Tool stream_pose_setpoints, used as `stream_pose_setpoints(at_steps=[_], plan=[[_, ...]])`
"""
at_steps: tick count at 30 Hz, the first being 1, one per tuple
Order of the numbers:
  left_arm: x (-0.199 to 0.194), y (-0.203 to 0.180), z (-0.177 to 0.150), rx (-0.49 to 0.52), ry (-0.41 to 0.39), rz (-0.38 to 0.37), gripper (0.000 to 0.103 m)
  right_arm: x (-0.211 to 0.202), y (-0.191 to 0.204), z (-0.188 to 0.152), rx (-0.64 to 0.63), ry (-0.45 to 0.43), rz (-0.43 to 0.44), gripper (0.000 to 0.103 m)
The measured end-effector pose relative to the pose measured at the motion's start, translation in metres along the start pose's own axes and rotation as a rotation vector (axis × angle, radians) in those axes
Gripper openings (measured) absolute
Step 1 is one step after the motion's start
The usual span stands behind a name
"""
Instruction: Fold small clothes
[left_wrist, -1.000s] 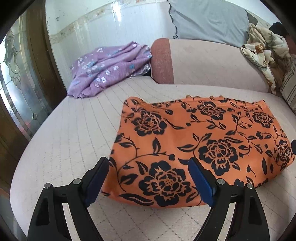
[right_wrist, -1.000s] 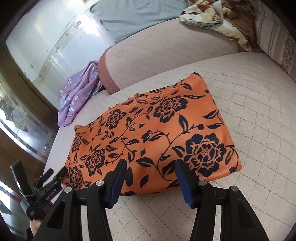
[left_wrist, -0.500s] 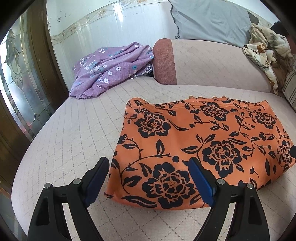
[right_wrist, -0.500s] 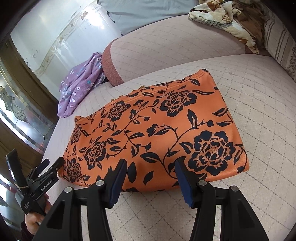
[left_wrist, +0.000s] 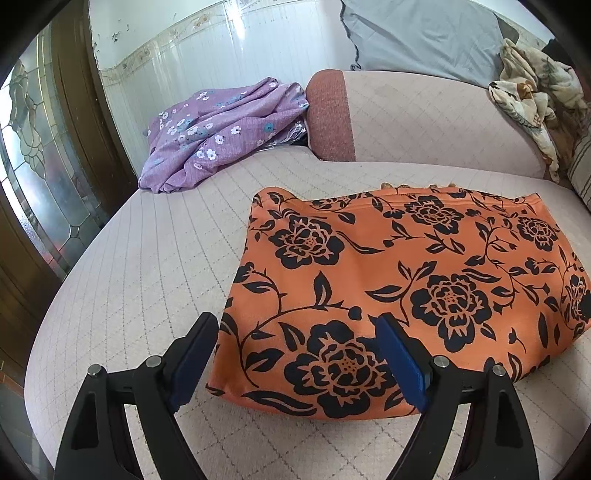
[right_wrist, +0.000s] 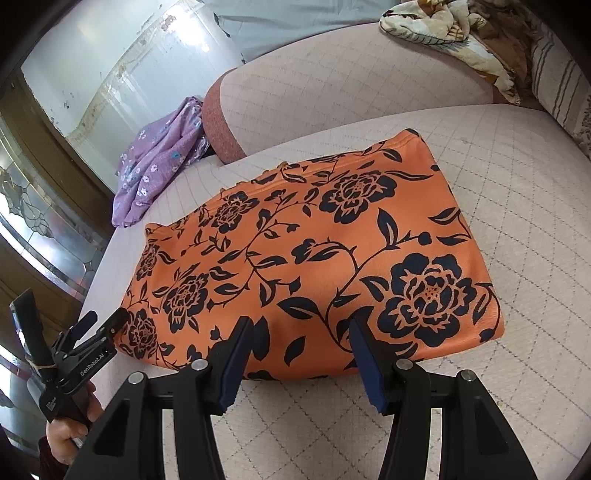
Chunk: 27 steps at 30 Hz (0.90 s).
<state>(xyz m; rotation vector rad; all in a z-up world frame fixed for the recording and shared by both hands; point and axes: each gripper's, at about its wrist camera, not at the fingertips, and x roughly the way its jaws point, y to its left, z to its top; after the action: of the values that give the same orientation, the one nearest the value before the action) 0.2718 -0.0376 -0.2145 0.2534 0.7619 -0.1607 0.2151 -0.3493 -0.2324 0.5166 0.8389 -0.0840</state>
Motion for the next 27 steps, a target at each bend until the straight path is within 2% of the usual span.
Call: stream_pose_setpoints(at_steps=[27], plan=[[0.0108, 0.0014, -0.0006, -0.009, 0.021, 0.02, 0.088, 0.0088, -0.0058, 0.0011, 0.008, 0.005, -0.034, 0.058]])
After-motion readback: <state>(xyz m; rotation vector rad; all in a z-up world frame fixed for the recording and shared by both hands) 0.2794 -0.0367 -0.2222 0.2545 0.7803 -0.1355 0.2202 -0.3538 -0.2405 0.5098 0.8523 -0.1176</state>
